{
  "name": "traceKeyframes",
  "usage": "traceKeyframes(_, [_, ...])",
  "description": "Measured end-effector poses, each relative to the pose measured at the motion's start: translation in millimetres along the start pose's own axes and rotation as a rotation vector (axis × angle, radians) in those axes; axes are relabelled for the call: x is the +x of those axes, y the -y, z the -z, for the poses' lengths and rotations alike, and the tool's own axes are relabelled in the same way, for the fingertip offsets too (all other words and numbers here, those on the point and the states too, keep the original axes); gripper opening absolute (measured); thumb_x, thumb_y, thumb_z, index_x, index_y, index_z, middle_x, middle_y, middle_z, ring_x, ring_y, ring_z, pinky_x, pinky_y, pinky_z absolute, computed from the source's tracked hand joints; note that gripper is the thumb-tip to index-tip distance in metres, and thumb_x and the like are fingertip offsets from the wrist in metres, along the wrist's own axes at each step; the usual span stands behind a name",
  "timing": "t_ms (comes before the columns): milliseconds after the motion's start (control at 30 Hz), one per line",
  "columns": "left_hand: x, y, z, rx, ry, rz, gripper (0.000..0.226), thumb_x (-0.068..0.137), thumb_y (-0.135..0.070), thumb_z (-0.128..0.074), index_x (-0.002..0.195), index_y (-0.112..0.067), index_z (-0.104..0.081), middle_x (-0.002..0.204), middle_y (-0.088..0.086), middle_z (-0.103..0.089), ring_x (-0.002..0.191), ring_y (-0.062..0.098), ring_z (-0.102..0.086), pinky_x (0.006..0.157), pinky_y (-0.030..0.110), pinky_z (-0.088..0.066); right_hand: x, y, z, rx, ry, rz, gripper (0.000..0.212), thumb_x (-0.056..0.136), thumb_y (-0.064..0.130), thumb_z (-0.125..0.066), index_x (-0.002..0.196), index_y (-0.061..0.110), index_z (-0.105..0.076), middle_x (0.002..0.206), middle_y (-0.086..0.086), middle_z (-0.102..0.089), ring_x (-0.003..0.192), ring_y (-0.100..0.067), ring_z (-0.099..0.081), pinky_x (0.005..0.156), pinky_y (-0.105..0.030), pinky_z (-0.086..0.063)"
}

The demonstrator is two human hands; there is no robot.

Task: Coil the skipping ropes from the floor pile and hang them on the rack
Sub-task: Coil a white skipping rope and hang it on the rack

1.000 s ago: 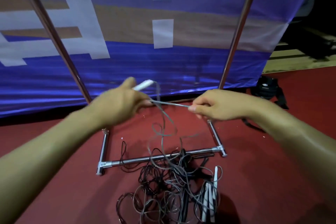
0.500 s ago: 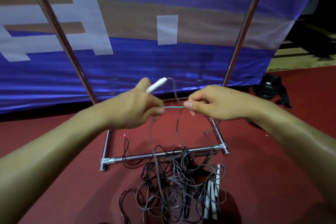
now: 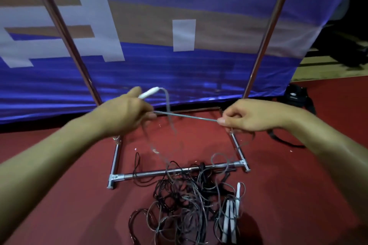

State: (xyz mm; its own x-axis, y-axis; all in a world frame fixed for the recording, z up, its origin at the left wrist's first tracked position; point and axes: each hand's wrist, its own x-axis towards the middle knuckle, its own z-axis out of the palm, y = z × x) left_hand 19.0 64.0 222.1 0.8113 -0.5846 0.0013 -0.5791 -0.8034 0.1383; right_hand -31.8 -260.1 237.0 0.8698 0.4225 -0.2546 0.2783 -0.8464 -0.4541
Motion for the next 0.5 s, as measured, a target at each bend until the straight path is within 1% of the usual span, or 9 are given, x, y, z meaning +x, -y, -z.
traceKeyframes(67, [-5,12,3,-0.036,0.076,0.059,0.042,0.094,-0.049,-0.061,0.131,-0.03,-0.064,0.118,-0.002,-0.036,0.085,0.027,-0.053,0.097,0.044,-0.05,-1,-5,-2,0.061,0.008,0.011,0.041,0.105,0.045,-0.049,0.074,0.023,-0.063,0.056,0.012,-0.056,0.05,-0.001,-0.047,0.06,-0.021,-0.042])
traceKeyframes(133, [-6,-7,6,-0.167,0.148,0.005,0.075,0.083,-0.066,-0.061,0.152,-0.048,-0.036,0.142,-0.006,-0.026,0.095,0.019,-0.048,0.108,0.034,-0.042,4,10,-10,0.098,-0.037,0.119,0.037,0.107,0.04,-0.048,0.076,0.025,-0.062,0.059,0.013,-0.055,0.053,-0.002,-0.049,0.061,-0.018,-0.041])
traceKeyframes(167, [-6,-26,5,-0.206,0.18,-0.052,0.076,0.082,-0.07,-0.058,0.151,-0.053,-0.032,0.142,-0.01,-0.023,0.099,0.015,-0.048,0.107,0.028,-0.039,8,21,-14,0.095,-0.058,0.165,0.035,0.107,0.04,-0.048,0.077,0.026,-0.063,0.061,0.012,-0.057,0.054,-0.004,-0.051,0.06,-0.018,-0.04])
traceKeyframes(233, [-3,-59,-1,-0.265,0.178,-0.184,0.045,0.093,-0.062,-0.053,0.137,-0.049,-0.052,0.123,-0.013,-0.031,0.091,0.006,-0.047,0.094,0.02,-0.039,15,38,-20,0.036,-0.12,0.235,0.036,0.105,0.046,-0.048,0.078,0.03,-0.066,0.065,0.003,-0.062,0.056,-0.011,-0.053,0.058,-0.026,-0.042])
traceKeyframes(300, [3,-64,-5,-0.265,0.104,-0.252,0.02,0.103,-0.045,-0.05,0.104,-0.034,-0.066,0.098,-0.007,-0.033,0.079,0.01,-0.048,0.08,0.027,-0.04,16,41,-18,0.016,-0.138,0.205,0.04,0.102,0.053,-0.048,0.077,0.03,-0.067,0.064,-0.005,-0.062,0.056,-0.019,-0.053,0.059,-0.032,-0.043])
traceKeyframes(367, [5,-38,-6,-0.151,0.036,-0.183,0.025,0.104,-0.036,-0.049,0.082,-0.027,-0.058,0.094,-0.001,-0.034,0.076,0.021,-0.05,0.083,0.038,-0.043,12,24,-8,0.059,-0.069,0.079,0.046,0.102,0.055,-0.047,0.075,0.023,-0.066,0.057,-0.001,-0.058,0.048,-0.015,-0.049,0.054,-0.029,-0.045])
traceKeyframes(433, [1,-1,-1,-0.064,0.017,-0.033,0.022,0.102,-0.033,-0.054,0.081,-0.027,-0.058,0.096,-0.003,-0.034,0.076,0.02,-0.051,0.09,0.045,-0.047,6,4,0,0.076,0.017,-0.028,0.048,0.104,0.053,-0.047,0.073,0.019,-0.064,0.054,0.004,-0.056,0.047,-0.012,-0.049,0.055,-0.03,-0.047])
traceKeyframes(467, [-2,11,1,-0.072,0.022,0.016,0.012,0.1,-0.036,-0.058,0.091,-0.028,-0.062,0.099,-0.007,-0.034,0.076,0.014,-0.049,0.092,0.046,-0.048,4,-3,1,0.095,0.024,-0.043,0.046,0.104,0.05,-0.047,0.073,0.019,-0.063,0.054,0.004,-0.056,0.047,-0.011,-0.048,0.057,-0.03,-0.047])
traceKeyframes(500, [-6,14,4,-0.108,0.038,0.053,0.022,0.096,-0.043,-0.062,0.112,-0.028,-0.064,0.106,-0.01,-0.033,0.077,0.01,-0.048,0.094,0.043,-0.048,4,-4,0,0.125,0.019,-0.028,0.044,0.106,0.046,-0.047,0.074,0.019,-0.062,0.054,0.005,-0.055,0.047,-0.01,-0.047,0.057,-0.029,-0.045])
